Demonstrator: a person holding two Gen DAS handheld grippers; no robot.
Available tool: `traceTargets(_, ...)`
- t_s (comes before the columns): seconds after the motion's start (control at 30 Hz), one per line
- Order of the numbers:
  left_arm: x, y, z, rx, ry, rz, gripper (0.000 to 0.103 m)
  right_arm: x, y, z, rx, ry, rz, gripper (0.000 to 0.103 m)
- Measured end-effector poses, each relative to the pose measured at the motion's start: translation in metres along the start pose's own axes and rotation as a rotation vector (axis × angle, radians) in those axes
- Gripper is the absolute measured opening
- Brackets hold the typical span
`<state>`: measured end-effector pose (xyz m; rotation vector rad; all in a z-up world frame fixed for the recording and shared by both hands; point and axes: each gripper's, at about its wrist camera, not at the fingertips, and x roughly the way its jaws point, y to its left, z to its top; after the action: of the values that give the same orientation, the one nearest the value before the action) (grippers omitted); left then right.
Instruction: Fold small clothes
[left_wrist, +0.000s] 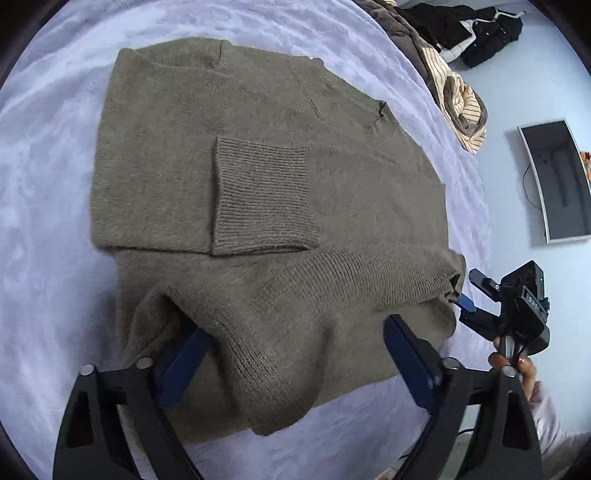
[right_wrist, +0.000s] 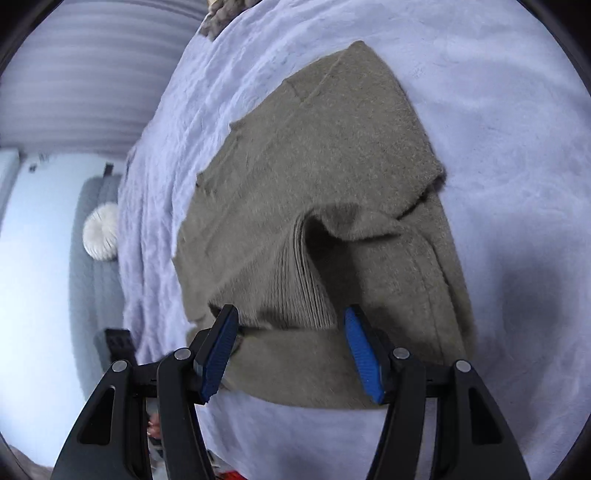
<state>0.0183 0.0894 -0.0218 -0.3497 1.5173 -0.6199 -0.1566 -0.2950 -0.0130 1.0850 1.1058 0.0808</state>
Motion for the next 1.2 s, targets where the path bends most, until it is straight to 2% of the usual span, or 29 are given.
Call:
traceTargets(0.03, 0.005, 0.001, 0.003, -0.019, 0.018, -0.006, 0.054, 0.005, -0.002, 0.006, 0.026, 0.003, 0.017, 0.036)
traceTargets(0.07, 0.010, 0.001, 0.007, -0.037, 0.035, -0.019, 0.041, 0.009, -0.001, 0.010, 0.038, 0.014, 0.036, 0.012)
traceTargets(0.1, 0.012, 0.001, 0.010, -0.044, 0.043, -0.040, 0.031, 0.011, 0.001, 0.015, 0.037, 0.014, 0.055, 0.013)
traceTargets(0.17, 0.007, -0.005, 0.020, -0.026, -0.004, -0.036, 0.031, 0.012, 0.012, 0.025, 0.010, -0.003, 0.082, 0.013)
traceTargets(0.23, -0.003, -0.013, 0.035, -0.003, -0.085, 0.017, 0.031, 0.011, 0.021, 0.041, -0.002, -0.042, 0.093, 0.013)
traceTargets(0.3, -0.015, -0.014, 0.053, -0.039, -0.174, 0.077, 0.031, 0.013, 0.029, 0.057, 0.005, -0.084, 0.068, 0.017)
traceTargets(0.33, -0.019, -0.013, 0.060, -0.060, -0.193, 0.073, 0.031, 0.014, 0.031, 0.064, 0.009, -0.103, 0.040, 0.018)
traceTargets(0.4, -0.028, -0.014, 0.070, -0.073, -0.221, 0.063, 0.031, 0.013, 0.036, 0.076, 0.004, -0.115, -0.012, 0.031)
traceTargets(0.47, -0.030, -0.022, 0.071, -0.012, -0.225, 0.111, 0.031, 0.005, 0.045, 0.076, -0.048, -0.133, -0.044, 0.053)
traceTargets(0.5, -0.030, -0.024, 0.070, 0.018, -0.218, 0.131, 0.038, 0.002, 0.049, 0.075, -0.080, -0.136, -0.068, 0.056)
traceTargets(0.53, -0.029, -0.026, 0.068, 0.047, -0.203, 0.150, 0.071, -0.001, 0.053, 0.074, -0.121, -0.136, -0.102, 0.056)
traceTargets(0.57, -0.030, -0.026, 0.067, 0.072, -0.210, 0.183, 0.088, -0.003, 0.054, 0.072, -0.151, -0.133, -0.135, 0.056)
traceTargets(0.6, -0.035, -0.029, 0.062, 0.109, -0.248, 0.218, 0.094, -0.003, 0.056, 0.070, -0.191, -0.125, -0.190, 0.056)
traceTargets(0.63, -0.037, -0.033, 0.057, 0.154, -0.258, 0.229, 0.094, -0.001, 0.057, 0.068, -0.230, -0.115, -0.233, 0.056)
traceTargets(0.67, -0.037, -0.034, 0.055, 0.194, -0.227, 0.227, 0.094, 0.002, 0.058, 0.066, -0.262, -0.103, -0.260, 0.056)
traceTargets(0.8, -0.034, -0.032, 0.055, 0.257, -0.222, 0.314, 0.094, 0.012, 0.055, 0.063, -0.334, -0.078, -0.325, 0.056)
traceTargets(0.83, -0.030, -0.031, 0.061, 0.257, -0.223, 0.333, 0.094, 0.016, 0.056, 0.064, -0.349, -0.076, -0.337, 0.056)
traceTargets(0.93, -0.014, -0.021, 0.083, 0.226, -0.193, 0.304, 0.094, 0.029, 0.059, 0.068, -0.393, -0.070, -0.362, 0.056)
traceTargets(1.0, 0.003, -0.011, 0.093, 0.184, -0.167, 0.318, 0.094, 0.042, 0.060, 0.072, -0.419, -0.052, -0.388, 0.056)
traceTargets(1.03, 0.011, -0.007, 0.097, 0.168, -0.156, 0.316, 0.089, 0.049, 0.058, 0.074, -0.426, -0.037, -0.405, 0.056)
traceTargets(1.07, 0.018, -0.003, 0.099, 0.152, -0.149, 0.317, 0.079, 0.055, 0.057, 0.074, -0.430, -0.026, -0.419, 0.056)
traceTargets(1.1, 0.023, -0.001, 0.100, 0.142, -0.137, 0.331, 0.041, 0.061, 0.055, 0.074, -0.438, -0.011, -0.440, 0.055)
traceTargets(1.13, 0.028, 0.001, 0.100, 0.133, -0.120, 0.347, 0.021, 0.064, 0.056, 0.072, -0.461, -0.009, -0.474, 0.042)
traceTargets(1.17, 0.026, 0.000, 0.098, 0.133, -0.135, 0.351, 0.021, 0.064, 0.059, 0.068, -0.497, -0.018, -0.501, 0.009)
traceTargets(1.2, 0.020, -0.002, 0.094, 0.148, -0.164, 0.343, 0.010, 0.062, 0.064, 0.065, -0.522, -0.028, -0.503, 0.008)
